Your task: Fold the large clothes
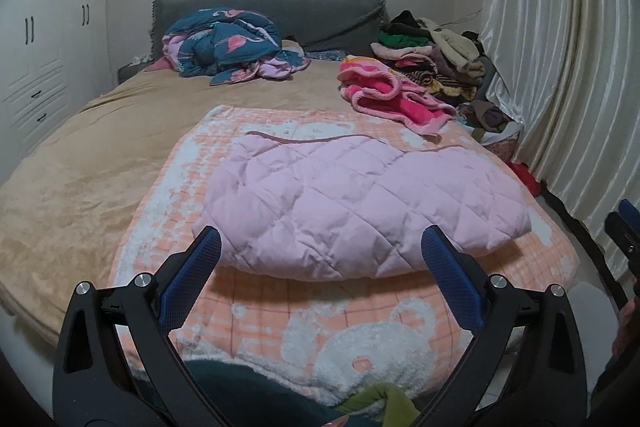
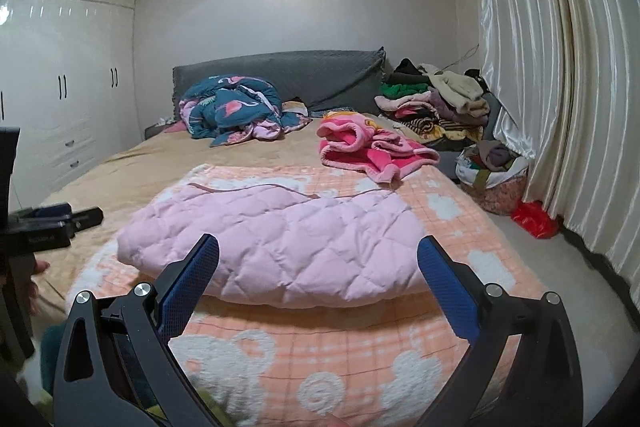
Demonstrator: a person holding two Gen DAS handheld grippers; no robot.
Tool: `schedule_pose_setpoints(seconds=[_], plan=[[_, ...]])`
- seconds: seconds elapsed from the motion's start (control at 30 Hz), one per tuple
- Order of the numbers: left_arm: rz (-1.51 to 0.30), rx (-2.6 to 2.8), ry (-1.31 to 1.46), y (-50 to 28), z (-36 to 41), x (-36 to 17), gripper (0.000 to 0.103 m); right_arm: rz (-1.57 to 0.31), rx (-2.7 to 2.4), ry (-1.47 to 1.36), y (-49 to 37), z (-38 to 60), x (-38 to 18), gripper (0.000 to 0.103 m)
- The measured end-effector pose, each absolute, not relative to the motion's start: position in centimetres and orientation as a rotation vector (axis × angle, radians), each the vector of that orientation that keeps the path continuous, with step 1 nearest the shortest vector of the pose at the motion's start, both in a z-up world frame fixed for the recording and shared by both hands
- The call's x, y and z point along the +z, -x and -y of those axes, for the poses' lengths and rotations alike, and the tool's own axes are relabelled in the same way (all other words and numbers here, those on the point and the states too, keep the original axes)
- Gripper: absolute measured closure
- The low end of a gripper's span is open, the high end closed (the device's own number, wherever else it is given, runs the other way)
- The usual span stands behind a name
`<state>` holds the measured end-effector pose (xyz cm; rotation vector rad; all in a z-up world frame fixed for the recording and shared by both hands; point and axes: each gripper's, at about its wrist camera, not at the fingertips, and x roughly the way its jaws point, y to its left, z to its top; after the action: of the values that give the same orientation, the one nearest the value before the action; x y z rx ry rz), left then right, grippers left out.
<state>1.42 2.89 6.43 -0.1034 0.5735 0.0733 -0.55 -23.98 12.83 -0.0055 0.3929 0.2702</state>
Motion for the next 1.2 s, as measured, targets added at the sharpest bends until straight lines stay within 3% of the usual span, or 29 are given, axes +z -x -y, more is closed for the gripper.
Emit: schedule_pose_setpoints(seconds=[0.5,1.2], plan=[[-0.662,0.048,0.12,0.1,-1.0,1.8,0.009,-0.549,0.33,-0.018,0.8,21.0,8.3,0.004],[-0.67,0.026,0.095,0.2,0.0,1.5,0.009,-0.568,0.331,-0.007,0.8,20.8,7.3,0.004]])
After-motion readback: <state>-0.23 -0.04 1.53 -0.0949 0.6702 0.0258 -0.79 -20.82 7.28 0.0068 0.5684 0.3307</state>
